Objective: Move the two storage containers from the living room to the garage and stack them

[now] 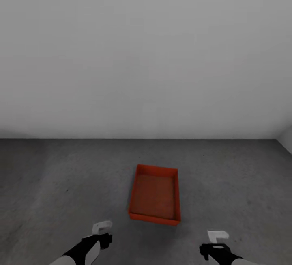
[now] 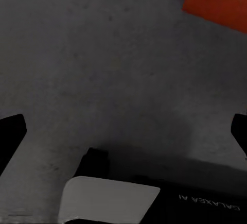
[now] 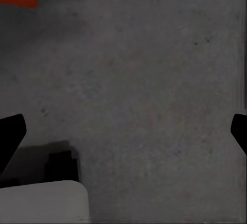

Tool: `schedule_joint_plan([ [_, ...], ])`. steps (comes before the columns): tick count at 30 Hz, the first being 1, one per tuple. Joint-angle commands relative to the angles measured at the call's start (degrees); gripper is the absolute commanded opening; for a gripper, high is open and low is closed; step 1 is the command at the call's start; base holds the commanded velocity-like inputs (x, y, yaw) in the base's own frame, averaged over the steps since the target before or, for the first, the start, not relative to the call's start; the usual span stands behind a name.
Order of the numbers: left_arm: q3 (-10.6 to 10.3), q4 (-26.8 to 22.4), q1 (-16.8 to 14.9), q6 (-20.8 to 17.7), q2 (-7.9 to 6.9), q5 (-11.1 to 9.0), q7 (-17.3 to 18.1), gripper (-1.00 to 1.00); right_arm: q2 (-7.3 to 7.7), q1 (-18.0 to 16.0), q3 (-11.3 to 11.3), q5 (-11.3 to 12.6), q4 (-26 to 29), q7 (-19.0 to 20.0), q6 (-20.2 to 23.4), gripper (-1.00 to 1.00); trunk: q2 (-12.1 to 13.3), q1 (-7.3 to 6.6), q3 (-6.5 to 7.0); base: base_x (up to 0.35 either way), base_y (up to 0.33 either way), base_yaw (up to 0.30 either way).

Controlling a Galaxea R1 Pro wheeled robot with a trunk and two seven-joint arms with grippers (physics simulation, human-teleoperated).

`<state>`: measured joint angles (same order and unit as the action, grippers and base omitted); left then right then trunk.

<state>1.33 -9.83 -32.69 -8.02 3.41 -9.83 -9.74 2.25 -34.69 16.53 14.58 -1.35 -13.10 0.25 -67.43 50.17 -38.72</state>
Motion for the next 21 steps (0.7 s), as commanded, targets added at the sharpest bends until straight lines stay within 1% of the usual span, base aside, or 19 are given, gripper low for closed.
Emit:
schedule_joint_plan([
  [1, 0.1, 0.6, 0.0, -0.3, -0.13, -0.7, -0.2, 1.00, 0.05, 0.2, 0.5, 0.4, -0.2, -0.1, 0.0, 1.00, 0.4, -0.23, 0.15, 0.000, 0.000, 0.000],
  [3, 0.1, 3.7, 0.0, -0.2, -0.69, -1.8, -0.1, 1.00, 0.15, 1.2, 0.5, 0.4, -0.4, -0.1, 0.0, 1.00, 1.2, -0.67, 0.51, 0.000, 0.000, 0.000],
  [5, 0.1, 5.6, 0.0, -0.1, -1.14, -2.3, -0.1, 1.00, 0.17, 1.8, 0.5, 0.4, -0.5, -0.1, -0.1, 1.00, 2.0, -1.10, 0.87, 0.000, 0.000, 0.000],
  [10, 0.0, 7.3, 0.0, -0.1, -1.79, -2.8, 0.0, 1.00, 0.14, 2.6, 0.5, 0.4, -0.6, -0.1, -0.1, 1.00, 4.0, -2.20, 1.76, 0.000, 0.000, 0.000],
  [12, -0.1, 8.3, 0.0, -0.1, -1.95, -2.8, 0.0, 1.00, 0.14, 3.4, 0.5, 0.4, -0.6, 0.0, -0.1, 1.00, 4.8, -2.64, 2.12, 0.000, 0.000, 0.000],
  [13, -0.1, 9.3, 0.0, -0.1, -2.11, -2.9, 0.0, 1.00, 0.03, 4.6, 0.6, 0.3, -0.6, 0.0, -0.2, 1.00, 5.2, -2.86, 2.30, 0.000, 0.000, 0.000],
  [21, -0.1, 9.8, 0.2, 0.0, -2.40, -2.9, 0.0, 1.00, -0.31, 8.4, 0.6, 0.4, -0.6, 0.1, -1.9, 1.00, 8.4, -4.62, 3.74, 0.000, 0.000, 0.000],
])
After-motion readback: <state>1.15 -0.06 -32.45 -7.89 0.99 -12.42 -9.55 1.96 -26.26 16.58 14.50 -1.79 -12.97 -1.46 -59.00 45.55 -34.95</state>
